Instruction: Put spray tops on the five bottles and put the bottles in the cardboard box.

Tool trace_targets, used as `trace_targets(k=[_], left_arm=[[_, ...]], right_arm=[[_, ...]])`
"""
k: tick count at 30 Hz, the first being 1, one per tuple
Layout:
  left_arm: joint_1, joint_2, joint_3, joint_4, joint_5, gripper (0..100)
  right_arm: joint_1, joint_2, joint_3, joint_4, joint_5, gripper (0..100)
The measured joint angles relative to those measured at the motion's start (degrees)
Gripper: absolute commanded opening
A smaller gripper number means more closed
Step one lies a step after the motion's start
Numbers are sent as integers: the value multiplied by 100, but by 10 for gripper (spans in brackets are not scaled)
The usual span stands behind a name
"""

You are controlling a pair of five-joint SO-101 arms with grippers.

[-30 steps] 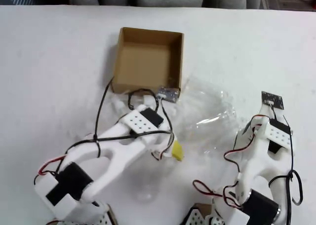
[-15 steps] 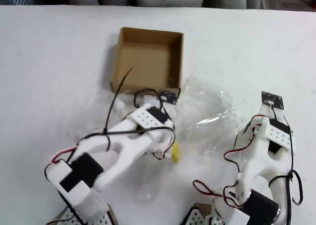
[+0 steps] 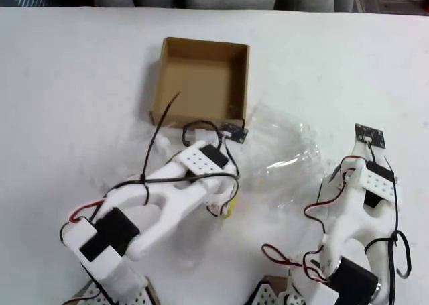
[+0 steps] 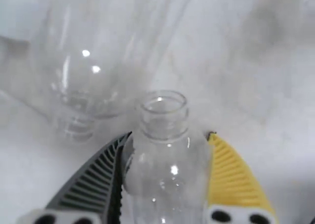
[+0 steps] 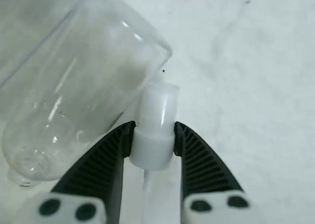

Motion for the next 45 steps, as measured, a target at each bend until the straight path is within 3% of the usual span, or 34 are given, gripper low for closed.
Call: trace_targets(k=[5,10,17,24,37,41,45], left_arm=[[0,-844,132,-105,-70,20],[-9,-2215,941,-404,-659,21],[-158,-4343,2523,-1521,-1152,24],[-967,-6268,3974,-2813,-1187,24],[-1653,-9899,5477,-2954,-1187,24],[-1679,-10760,5908,-2954,-1398,24],[-1662,-11007,6312,-3420,-1899,24]], right_arm=[[-18,0,0,-229,185,17],[-273,0,-44,-237,519,17],[-1055,-545,-914,185,527,17],[-2171,-1046,-1099,-1354,527,17],[-4035,-1222,-1143,-5785,527,16],[-4668,-1231,-1864,-5855,527,16],[-5196,-1231,-3024,-5029,229,16]])
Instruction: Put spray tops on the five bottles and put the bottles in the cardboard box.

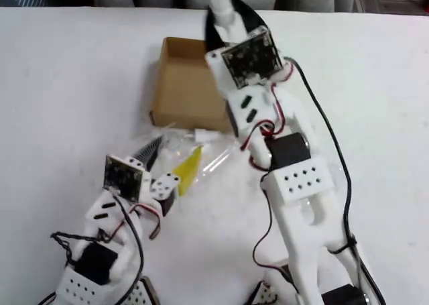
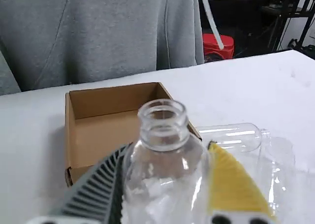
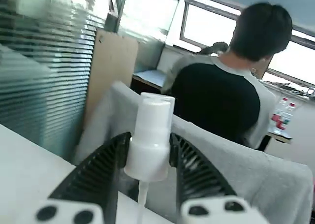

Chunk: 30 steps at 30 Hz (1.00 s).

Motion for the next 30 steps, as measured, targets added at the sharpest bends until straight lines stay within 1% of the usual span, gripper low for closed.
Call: trace_targets(k=[4,6,9,14,19,24,30], left_arm=[[0,-9,413,-668,-158,24],[-18,-9,422,-791,-158,24],[0,-9,422,-818,-158,24],[0,-9,422,-809,-158,24],[0,-9,422,-809,-220,24],[105,-9,422,-668,-730,23],[202,-9,422,-615,-721,23]], right_arm=[[-316,-158,-1196,1345,-765,16],[-387,-413,-1477,1899,-1187,16],[-519,-914,-1512,2189,-1662,15],[-976,-2048,-747,2163,-1899,15],[-1037,-2769,624,1415,-1916,15],[-1073,-2831,1398,554,-1916,15],[-1073,-2400,1468,53,-1934,15]])
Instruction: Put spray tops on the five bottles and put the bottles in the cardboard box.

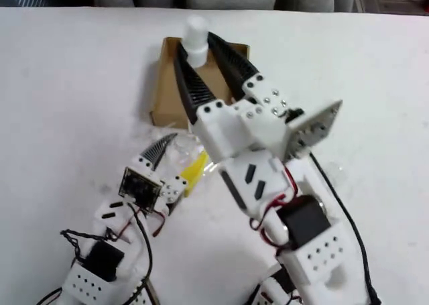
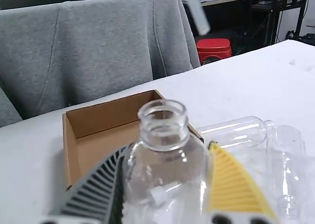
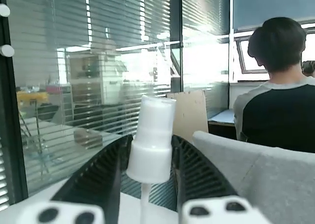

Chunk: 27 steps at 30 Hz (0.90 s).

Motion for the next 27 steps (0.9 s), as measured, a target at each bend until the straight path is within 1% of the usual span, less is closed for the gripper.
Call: trace_targets(k=[5,11,20,27], left_arm=[[0,0,0,0,0,24],[0,0,0,0,0,24],[0,0,0,0,0,24],[35,0,0,0,0,24]], right_arm=[[-26,273,9,-97,-18,15],[-273,290,290,-97,-18,15],[-325,290,914,-782,-18,15],[-325,290,949,-818,-18,15]])
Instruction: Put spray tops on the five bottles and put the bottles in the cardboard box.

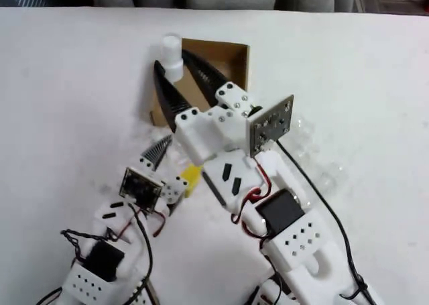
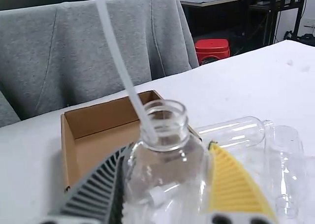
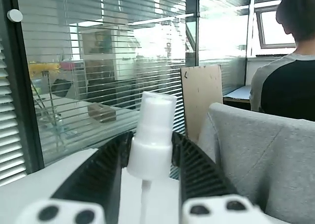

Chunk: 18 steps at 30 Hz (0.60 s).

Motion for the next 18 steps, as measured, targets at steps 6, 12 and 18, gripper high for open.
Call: trace_targets(k=[6,12,18], left_arm=[[0,0,0,0,0,24],[0,0,0,70,0,24],[0,0,0,114,0,24]], right_arm=[[105,0,0,0,0,15],[308,0,0,0,0,15],[308,-202,0,0,0,15]])
